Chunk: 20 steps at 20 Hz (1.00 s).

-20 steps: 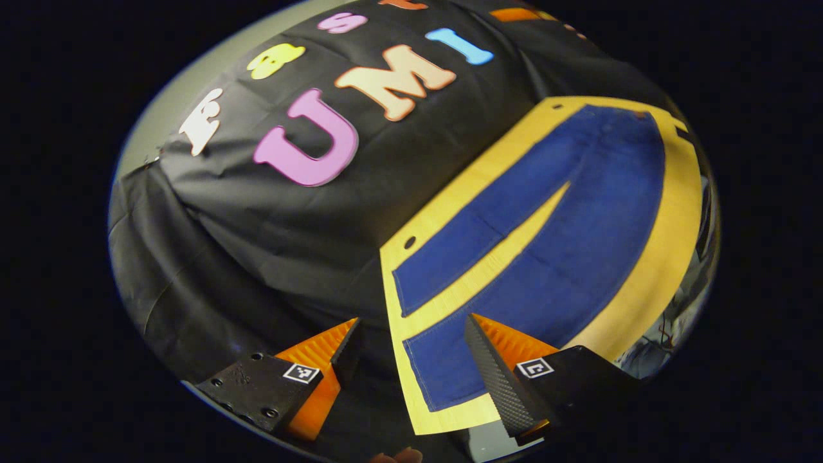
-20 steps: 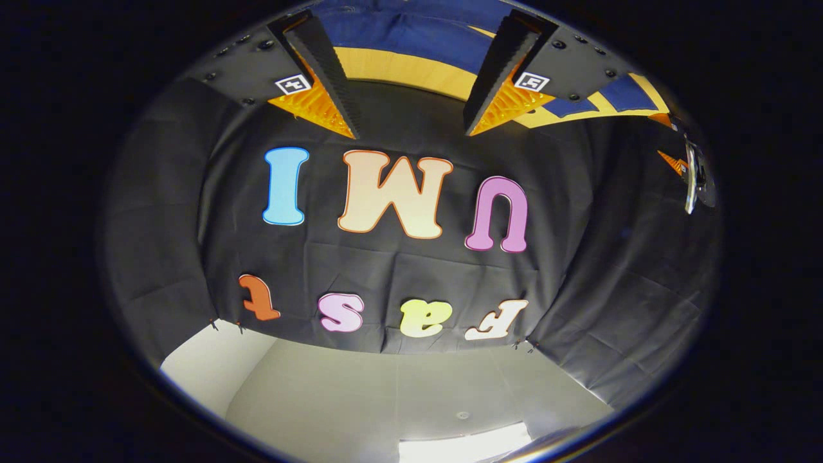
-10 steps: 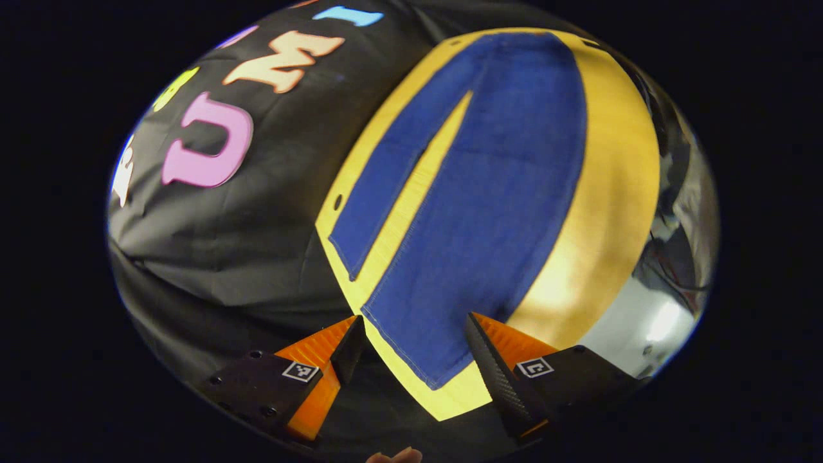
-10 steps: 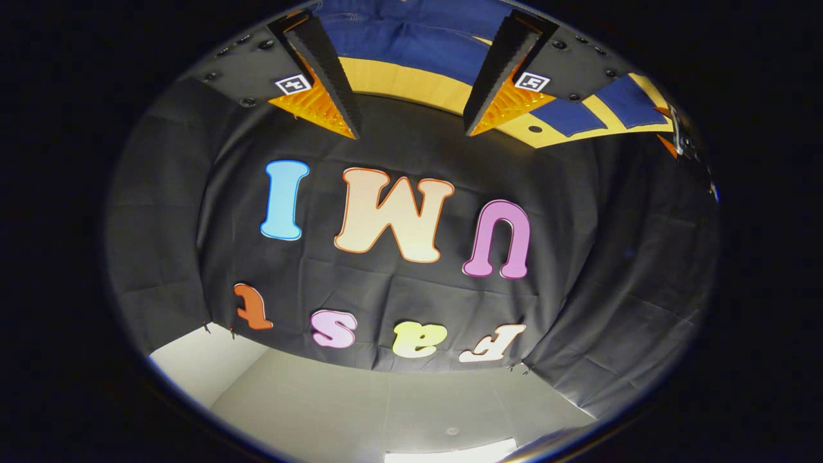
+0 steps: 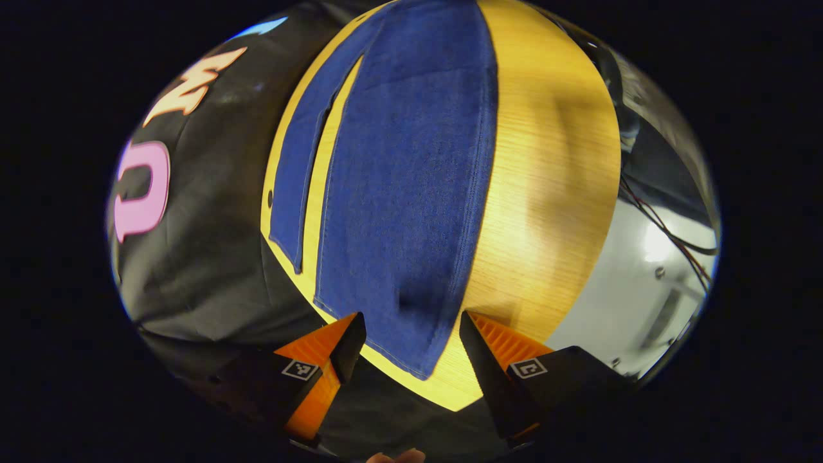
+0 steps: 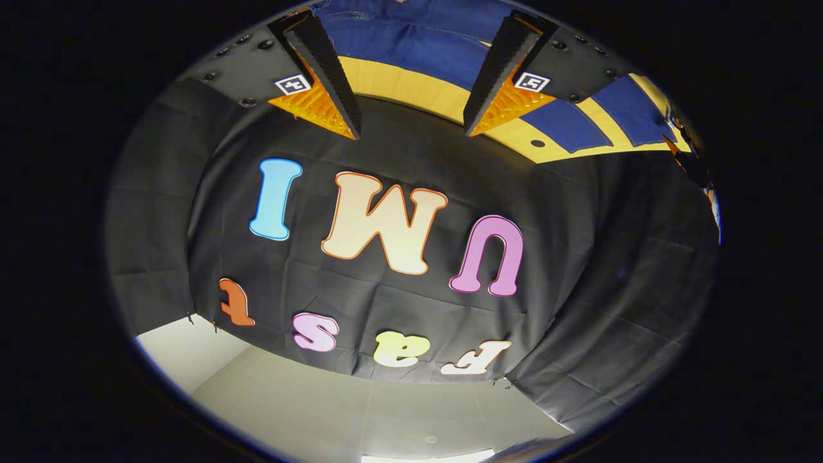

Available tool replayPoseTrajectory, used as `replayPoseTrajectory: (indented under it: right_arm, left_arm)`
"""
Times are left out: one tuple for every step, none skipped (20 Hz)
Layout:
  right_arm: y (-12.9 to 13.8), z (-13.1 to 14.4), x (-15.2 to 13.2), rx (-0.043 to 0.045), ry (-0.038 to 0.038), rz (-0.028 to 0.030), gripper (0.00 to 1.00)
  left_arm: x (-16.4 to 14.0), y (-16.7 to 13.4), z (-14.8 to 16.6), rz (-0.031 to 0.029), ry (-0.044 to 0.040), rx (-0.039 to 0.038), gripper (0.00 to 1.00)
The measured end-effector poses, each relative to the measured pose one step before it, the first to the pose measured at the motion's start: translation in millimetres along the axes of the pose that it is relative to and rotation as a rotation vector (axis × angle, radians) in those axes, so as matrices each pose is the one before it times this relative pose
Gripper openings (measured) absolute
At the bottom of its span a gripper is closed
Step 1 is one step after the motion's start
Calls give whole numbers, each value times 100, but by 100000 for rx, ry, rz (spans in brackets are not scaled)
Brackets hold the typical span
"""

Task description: Grasp the waist and the cuffs of the jeans and fold them to make the two legs overlap; first hold the waist and fold one-third of the jeans toward the cuffs, then hold the cuffs and fold the remaining one-third in the same direction to finish folding.

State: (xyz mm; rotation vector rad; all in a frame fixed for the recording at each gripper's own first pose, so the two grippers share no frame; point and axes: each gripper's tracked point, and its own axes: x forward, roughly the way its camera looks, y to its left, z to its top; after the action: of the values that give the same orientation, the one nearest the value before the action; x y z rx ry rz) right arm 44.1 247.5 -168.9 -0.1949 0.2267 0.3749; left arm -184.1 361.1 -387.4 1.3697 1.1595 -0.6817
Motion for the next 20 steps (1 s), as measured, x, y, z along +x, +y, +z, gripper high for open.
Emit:
replayPoseTrajectory:
  right_arm:
    - [-391, -35, -121, 28, 276, -1396, 98]
    - [-532, -161, -133, 142, 205, -1582, 98]
    - [-499, -111, -98, 344, 274, -1623, 98]
    - [-524, -228, -47, 656, 371, -1483, 98]
    - [-409, -237, -7, 999, 466, -1302, 98]
    - [-431, -305, -54, 1206, 635, -1232, 100]
    - [-462, -238, -31, 1359, 671, -1219, 100]
    - [-409, -254, -72, 1365, 602, -1230, 100]
    - [-478, -259, -155, 1120, 584, -1395, 100]
    - [-669, -391, -52, 749, 657, -1528, 98]
    - [-561, -365, -102, 211, 1072, -1280, 100]
    - [-542, -553, -281, -545, 1159, -1096, 100]
    - [-709, -435, -241, -1287, 975, -1156, 99]
    - [-975, -492, -374, -1957, 974, -1283, 100]
    - [-997, -473, -353, -2194, 742, -1356, 99]
    - [-1069, -611, -473, -2666, 471, -528, 97]
    - [-1069, -713, -428, -3969, 1192, -72, 99]
    - [-1312, -1025, -487, -5437, 1551, -487, 99]
    - [-1416, -1275, -486, -6647, 2082, -607, 99]
    - [-1403, -1653, -369, -7248, 2066, -249, 99]
  left_arm:
    - [401, -322, 99, -1847, -513, 1407, 91]
    - [374, 6, -198, -1896, -124, 401, 87]
    - [249, 180, 213, -1591, -634, 1018, 83]
    - [140, 332, 147, -2340, -566, 1276, 82]
    - [307, 66, -31, -3665, 123, 608, 81]
    - [143, -213, 325, -4827, -656, -346, 79]
    - [146, -431, 115, -5215, 147, -1475, 77]
    - [-194, -333, 310, -4173, -692, -1476, 71]
    - [120, -186, 329, -3411, -329, -955, 63]
    - [-116, -268, -168, -2487, 473, -519, 56]
    - [57, -307, 73, -1688, 967, -427, 49]
    - [188, -361, -381, -1697, 1112, -978, 37]
    - [-17, -260, -251, -823, 477, -1086, 35]
    - [-87, 89, 254, 2091, -107, -879, 20]
    - [66, 211, -50, 2847, -133, -703, 14]
    - [-141, -25, 49, 3058, -85, -973, 9]
    - [97, 159, 121, 4461, 94, -398, 8]
    - [129, 257, -212, 4892, 1190, 919, 5]
    - [8, 323, 287, 4420, 1101, 2036, 4]
    - [-115, 93, -235, 2868, 2303, 2166, 0]
